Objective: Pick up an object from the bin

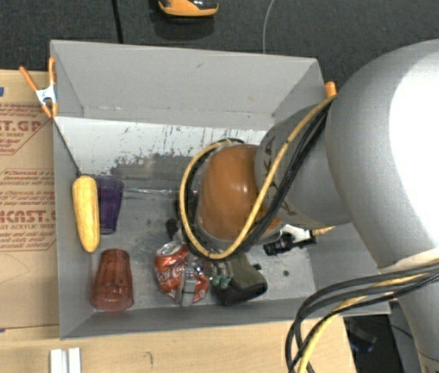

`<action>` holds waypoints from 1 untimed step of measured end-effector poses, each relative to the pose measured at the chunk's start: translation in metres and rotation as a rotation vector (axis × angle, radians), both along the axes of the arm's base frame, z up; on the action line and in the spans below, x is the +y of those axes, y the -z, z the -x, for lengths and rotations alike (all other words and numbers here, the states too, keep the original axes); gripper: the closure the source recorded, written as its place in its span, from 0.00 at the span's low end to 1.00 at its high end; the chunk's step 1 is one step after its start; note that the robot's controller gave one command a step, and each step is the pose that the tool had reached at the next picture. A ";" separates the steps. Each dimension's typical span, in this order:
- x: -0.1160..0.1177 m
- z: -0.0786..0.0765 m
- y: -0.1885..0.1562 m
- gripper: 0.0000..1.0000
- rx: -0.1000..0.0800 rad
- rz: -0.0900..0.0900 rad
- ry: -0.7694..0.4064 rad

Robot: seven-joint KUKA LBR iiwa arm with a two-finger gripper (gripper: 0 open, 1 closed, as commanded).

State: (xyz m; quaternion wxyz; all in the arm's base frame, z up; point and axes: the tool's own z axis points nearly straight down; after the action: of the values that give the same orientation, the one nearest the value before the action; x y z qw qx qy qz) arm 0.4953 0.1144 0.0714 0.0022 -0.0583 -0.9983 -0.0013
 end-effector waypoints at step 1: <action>0.002 0.012 -0.001 0.00 -0.012 -0.002 0.119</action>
Offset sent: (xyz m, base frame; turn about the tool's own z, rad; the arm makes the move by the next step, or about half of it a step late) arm 0.0000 0.0000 0.0000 0.0000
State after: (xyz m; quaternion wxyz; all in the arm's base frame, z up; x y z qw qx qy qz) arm 0.4831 0.1168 0.0727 -0.0040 -0.1173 -0.9931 -0.0026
